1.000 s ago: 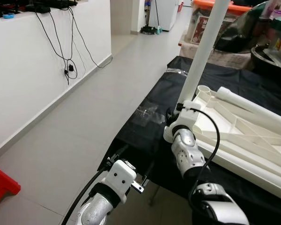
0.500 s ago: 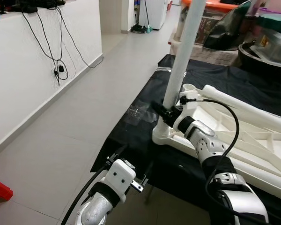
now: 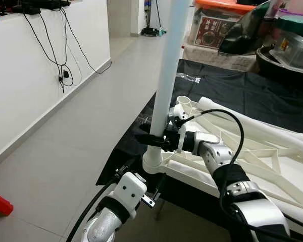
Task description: Building children table
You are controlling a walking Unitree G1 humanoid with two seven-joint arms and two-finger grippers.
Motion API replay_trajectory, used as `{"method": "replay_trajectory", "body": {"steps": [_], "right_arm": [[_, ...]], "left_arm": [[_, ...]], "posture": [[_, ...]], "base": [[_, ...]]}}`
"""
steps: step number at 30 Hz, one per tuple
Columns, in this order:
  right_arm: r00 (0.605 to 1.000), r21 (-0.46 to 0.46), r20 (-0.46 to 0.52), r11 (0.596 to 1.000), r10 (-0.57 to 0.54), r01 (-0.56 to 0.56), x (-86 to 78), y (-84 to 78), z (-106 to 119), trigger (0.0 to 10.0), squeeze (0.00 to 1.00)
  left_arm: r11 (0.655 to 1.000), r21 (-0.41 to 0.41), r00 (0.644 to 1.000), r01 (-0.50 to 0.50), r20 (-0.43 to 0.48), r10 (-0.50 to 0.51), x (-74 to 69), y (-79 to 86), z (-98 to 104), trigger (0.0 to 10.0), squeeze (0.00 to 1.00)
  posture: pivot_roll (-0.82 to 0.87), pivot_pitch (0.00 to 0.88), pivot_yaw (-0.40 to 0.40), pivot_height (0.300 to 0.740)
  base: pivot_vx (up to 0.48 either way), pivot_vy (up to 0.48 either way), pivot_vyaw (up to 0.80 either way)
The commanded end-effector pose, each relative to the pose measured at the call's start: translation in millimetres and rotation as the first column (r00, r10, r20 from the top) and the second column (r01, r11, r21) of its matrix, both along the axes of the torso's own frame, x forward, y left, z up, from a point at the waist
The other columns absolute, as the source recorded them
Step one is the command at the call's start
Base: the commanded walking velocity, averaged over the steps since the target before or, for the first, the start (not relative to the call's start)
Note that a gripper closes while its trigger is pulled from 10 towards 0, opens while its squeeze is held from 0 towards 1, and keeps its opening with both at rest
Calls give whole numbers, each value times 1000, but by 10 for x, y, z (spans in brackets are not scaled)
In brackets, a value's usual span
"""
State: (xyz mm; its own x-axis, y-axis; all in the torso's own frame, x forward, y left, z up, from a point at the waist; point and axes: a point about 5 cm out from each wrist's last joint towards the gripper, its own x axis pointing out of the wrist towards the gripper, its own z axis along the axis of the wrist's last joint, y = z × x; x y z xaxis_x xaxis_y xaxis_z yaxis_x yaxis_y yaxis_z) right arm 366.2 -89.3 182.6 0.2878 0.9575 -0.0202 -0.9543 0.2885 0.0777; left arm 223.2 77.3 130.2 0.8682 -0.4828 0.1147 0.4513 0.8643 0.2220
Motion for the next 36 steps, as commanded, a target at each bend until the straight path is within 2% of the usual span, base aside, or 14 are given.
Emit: {"method": "replay_trajectory", "body": {"steps": [1,6,10,13,14,15,17,21,27,28,30,31,35,36], "right_arm": [[998,-12,-60,1000,5,-6,-17,48,-99,0,0],[997,9,-68,999,-36,36,-5,48,-104,0,0],[878,35,-52,878,-476,478,183,-72,-128,0,0],[495,17,-77,495,-866,869,286,-424,-204,0,0],[495,17,-77,495,-866,869,286,-424,-204,0,0],[300,-1,-76,301,-951,954,256,-590,-255,0,0],[300,-1,-76,301,-951,954,256,-590,-255,0,0],[-53,-23,-94,-51,-994,998,60,-708,-326,0,0],[-117,-43,-132,-112,-984,993,-13,-562,-341,0,0],[-3,16,-213,-6,-977,1000,28,-392,-317,10000,0],[-3,16,-213,-6,-977,1000,28,-392,-317,10000,0],[58,59,-228,46,-972,997,59,-315,-272,10000,1000],[120,116,-170,101,-978,988,109,-273,-152,10000,1000],[203,148,-193,177,-960,973,144,-246,-92,10000,0]], "left_arm": [[1000,13,1000,2,-17,-2,-20,-17,-29,10000,0],[1000,13,1000,2,-17,-2,-18,-15,-27,10000,0],[1000,13,1000,3,-17,-2,-15,-15,-25,10000,0],[1000,14,1000,3,-17,-3,-13,-14,-28,10000,0],[1000,14,1000,3,-17,-3,-13,-14,-28,10000,0],[1000,14,1000,4,-18,-4,-11,-14,-31,10000,0],[1000,14,1000,4,-18,-4,-11,-14,-31,10000,0],[1000,17,1000,6,-18,-5,-10,-14,-43,10000,0],[1000,17,1000,6,-17,-6,-15,-19,-47,10000,0],[1000,16,1000,6,-18,-6,-20,-26,-48,10000,0],[1000,16,1000,6,-18,-6,-20,-26,-48,10000,0],[1000,16,1000,6,-19,-6,-22,-27,-49,10000,0],[1000,15,1000,6,-20,-6,-24,-28,-51,10000,0],[1000,14,1000,6,-21,-5,-25,-27,-53,10000,0]], "posture": [[95,75,-89,740],[91,75,-89,740],[93,73,-92,740],[87,70,-89,740],[87,70,-89,740],[86,68,-87,740],[86,68,-87,740],[83,60,-87,740],[83,57,-89,740],[86,54,-90,740],[86,54,-90,740],[85,54,-92,740],[82,52,-91,740],[81,50,-92,740]], "base": [[0,0,0],[0,0,0],[0,0,0],[0,0,0],[0,0,0],[0,0,0],[0,0,0],[0,0,0],[0,0,0],[0,0,0],[0,0,0],[0,0,0],[0,0,0],[0,0,0]]}}
